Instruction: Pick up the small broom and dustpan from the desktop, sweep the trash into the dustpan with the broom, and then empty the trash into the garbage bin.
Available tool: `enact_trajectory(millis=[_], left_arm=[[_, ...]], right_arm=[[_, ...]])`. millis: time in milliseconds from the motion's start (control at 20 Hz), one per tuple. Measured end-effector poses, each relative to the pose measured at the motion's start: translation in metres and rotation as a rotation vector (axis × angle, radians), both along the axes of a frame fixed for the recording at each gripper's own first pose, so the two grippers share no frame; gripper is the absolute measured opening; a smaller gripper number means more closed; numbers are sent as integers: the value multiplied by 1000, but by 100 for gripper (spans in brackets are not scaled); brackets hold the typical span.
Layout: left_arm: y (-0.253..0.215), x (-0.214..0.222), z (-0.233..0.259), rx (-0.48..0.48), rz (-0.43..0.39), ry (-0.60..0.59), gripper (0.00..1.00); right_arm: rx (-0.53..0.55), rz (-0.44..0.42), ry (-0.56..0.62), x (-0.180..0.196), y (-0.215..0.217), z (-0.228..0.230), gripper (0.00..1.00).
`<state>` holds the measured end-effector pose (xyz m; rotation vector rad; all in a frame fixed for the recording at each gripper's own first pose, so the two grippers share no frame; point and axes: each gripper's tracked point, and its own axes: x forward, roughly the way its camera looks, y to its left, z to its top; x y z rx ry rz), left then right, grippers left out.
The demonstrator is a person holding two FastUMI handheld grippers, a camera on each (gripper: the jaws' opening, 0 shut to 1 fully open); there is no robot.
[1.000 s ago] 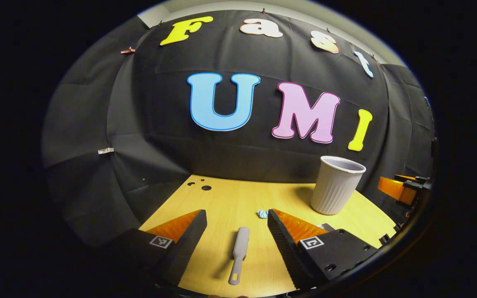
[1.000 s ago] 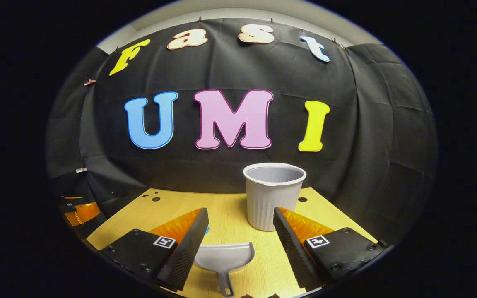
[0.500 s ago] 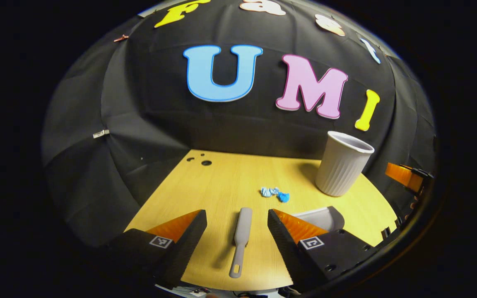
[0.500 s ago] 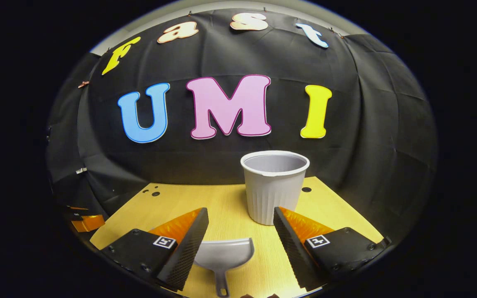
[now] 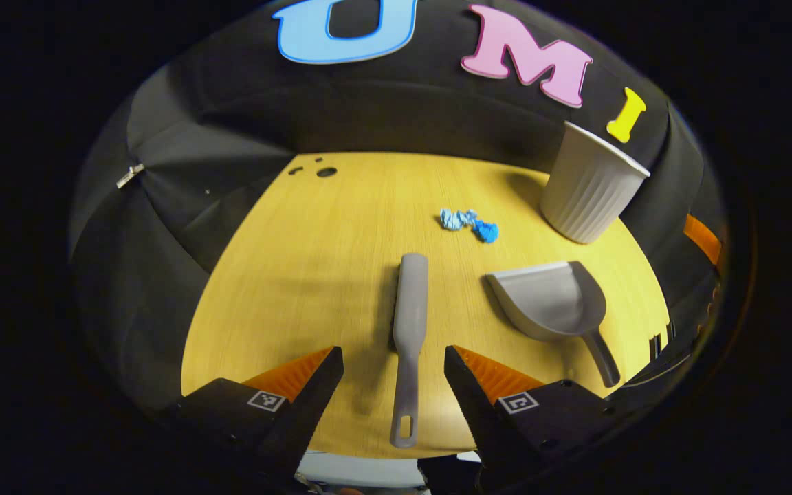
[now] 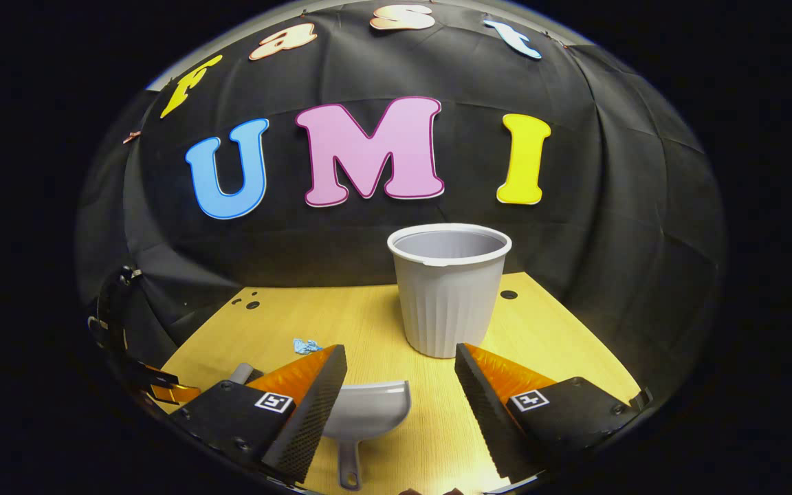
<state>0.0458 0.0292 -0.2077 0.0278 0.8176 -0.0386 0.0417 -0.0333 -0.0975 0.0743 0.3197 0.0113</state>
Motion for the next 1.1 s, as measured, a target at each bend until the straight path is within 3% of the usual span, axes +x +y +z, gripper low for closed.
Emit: enact_trajectory(millis=[350, 850, 950, 1100], left_arm=[[-4, 11, -51, 79, -66, 224, 96], [-16, 32, -95, 125, -96, 401, 95], [-16, 32, -99, 135, -101, 419, 93], [-22, 30, -103, 104, -84, 447, 78]], right_arm=[[37, 21, 88, 4, -2, -30, 99], [95, 74, 244, -8, 5, -77, 99], [97, 84, 271, -11, 7, -83, 99], [112, 103, 306, -16, 12, -92, 99]])
